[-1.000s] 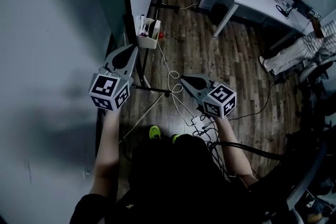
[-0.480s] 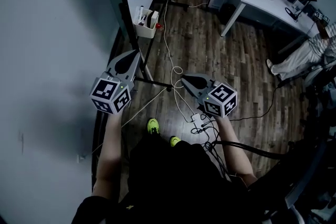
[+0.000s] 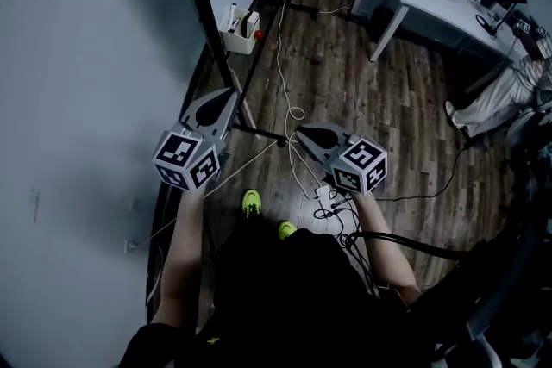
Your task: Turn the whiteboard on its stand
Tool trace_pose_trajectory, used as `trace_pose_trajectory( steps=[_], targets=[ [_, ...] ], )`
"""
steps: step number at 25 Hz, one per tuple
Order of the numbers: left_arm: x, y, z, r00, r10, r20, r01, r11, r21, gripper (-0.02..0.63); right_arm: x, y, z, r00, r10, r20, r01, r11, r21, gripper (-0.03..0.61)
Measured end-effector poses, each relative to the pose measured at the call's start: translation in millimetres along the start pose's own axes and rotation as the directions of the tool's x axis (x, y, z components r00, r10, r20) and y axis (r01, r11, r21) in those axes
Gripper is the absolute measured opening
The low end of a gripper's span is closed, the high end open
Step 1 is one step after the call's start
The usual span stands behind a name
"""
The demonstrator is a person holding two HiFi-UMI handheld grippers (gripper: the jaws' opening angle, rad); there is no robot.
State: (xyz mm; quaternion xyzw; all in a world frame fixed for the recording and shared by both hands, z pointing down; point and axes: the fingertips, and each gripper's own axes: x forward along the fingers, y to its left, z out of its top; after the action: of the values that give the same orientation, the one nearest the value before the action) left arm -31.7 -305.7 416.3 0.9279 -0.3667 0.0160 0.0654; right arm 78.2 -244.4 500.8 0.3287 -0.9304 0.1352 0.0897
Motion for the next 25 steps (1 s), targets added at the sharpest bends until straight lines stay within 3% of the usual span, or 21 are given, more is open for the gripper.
trace_pose_trajectory(
  steps=[17, 25],
  targets=[
    [-42, -57, -34, 0.997, 0.079, -0.021, -0.080, 0.996, -0.050, 0.005, -21, 34, -18, 0.989, 0.148, -0.013, -0.149, 0.989, -0.020, 0.026],
    [-42, -74, -38, 0.998, 0.060, -0.018, -0.061, 0.997, -0.049, 0.005, -27, 45, -18, 0.987, 0.160, 0.009, -0.160, 0.987, -0.026, 0.026]
  ],
)
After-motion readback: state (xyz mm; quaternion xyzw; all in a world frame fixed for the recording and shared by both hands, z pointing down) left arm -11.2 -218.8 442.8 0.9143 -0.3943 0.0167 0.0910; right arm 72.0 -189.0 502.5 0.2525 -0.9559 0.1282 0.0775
